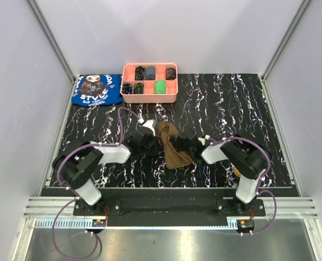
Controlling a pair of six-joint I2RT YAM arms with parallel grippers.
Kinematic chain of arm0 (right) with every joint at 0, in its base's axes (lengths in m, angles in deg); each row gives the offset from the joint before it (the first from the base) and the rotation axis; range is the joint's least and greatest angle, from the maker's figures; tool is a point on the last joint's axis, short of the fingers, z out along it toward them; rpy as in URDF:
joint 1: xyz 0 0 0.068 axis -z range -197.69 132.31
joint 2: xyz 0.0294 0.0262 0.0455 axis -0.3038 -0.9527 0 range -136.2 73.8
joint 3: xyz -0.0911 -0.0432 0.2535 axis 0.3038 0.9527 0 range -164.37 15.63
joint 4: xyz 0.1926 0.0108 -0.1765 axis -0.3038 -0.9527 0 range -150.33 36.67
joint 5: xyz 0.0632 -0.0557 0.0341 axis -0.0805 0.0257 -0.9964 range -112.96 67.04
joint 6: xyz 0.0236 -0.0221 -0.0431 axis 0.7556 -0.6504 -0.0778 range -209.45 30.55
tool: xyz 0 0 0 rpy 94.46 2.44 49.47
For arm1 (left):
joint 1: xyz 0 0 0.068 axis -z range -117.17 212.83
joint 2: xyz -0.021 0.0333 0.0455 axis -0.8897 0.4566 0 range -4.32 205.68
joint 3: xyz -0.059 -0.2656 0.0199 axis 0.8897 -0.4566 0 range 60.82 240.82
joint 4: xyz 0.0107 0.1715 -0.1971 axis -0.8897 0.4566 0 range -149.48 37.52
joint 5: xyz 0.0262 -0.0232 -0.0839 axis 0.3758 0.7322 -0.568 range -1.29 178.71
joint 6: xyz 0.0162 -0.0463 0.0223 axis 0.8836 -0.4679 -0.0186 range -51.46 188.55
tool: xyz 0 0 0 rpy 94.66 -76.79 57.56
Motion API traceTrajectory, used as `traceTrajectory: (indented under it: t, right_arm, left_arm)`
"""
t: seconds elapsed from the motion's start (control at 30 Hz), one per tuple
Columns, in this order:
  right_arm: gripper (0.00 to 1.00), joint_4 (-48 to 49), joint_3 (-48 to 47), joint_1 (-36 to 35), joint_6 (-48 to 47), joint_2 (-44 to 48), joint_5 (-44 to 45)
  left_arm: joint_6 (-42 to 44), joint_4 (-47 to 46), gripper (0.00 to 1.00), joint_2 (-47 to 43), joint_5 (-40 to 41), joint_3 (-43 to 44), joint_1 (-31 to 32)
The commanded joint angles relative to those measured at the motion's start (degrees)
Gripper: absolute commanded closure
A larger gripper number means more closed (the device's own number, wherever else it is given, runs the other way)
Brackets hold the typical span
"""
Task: Fold the napkin into a case and place the utensils inside
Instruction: Fold the 2/3-rectangle-folded napkin at the center of the board.
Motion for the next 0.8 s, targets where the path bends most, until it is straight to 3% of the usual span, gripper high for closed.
traceTrajectory:
  t: [0.0, 0.1, 0.13, 0.17, 0.27, 0.3, 0.53, 0.77]
  right_arm:
    - [0.89, 3.39, 1.88, -0.59, 5.94, -0.87, 3.15]
    - [0.83, 8.03, 4.15, -0.59, 4.08, -2.01, 2.61]
    - [0.83, 15.53, 4.51, -0.24, 1.82, -2.53, 3.05]
    - [0.82, 16.47, 4.26, 0.29, 0.84, -2.97, 1.31]
    - [0.77, 16.13, 2.76, 2.31, -2.5, -2.89, -3.6]
    - [0.7, 15.7, 2.85, 2.49, -2.77, -2.72, -3.97]
    - [0.51, 12.19, 2.06, 3.28, -9.08, 0.26, -8.1]
    - [0.46, 8.66, -1.72, 4.6, -15.86, 0.89, -14.35]
  left_arm:
    - [0.04, 8.82, 0.89, -9.22, -5.06, -1.03, -3.91]
    - [2.24, 14.96, 0.79, -12.32, -8.32, 3.18, -6.47]
    - [3.29, 15.43, 0.78, -11.88, -9.37, 4.16, -6.56]
    - [3.3, 15.87, 0.78, -10.4, -11.99, 4.95, -6.82]
    - [3.12, 15.7, 0.78, -9.24, -12.11, 6.02, -7.0]
    - [3.03, 15.61, 0.77, -9.15, -11.58, 6.27, -7.17]
    - [7.33, 13.24, 0.71, -8.1, -8.76, 10.32, -7.97]
    - [7.87, 11.21, 0.64, -2.3, -10.69, 14.8, -7.97]
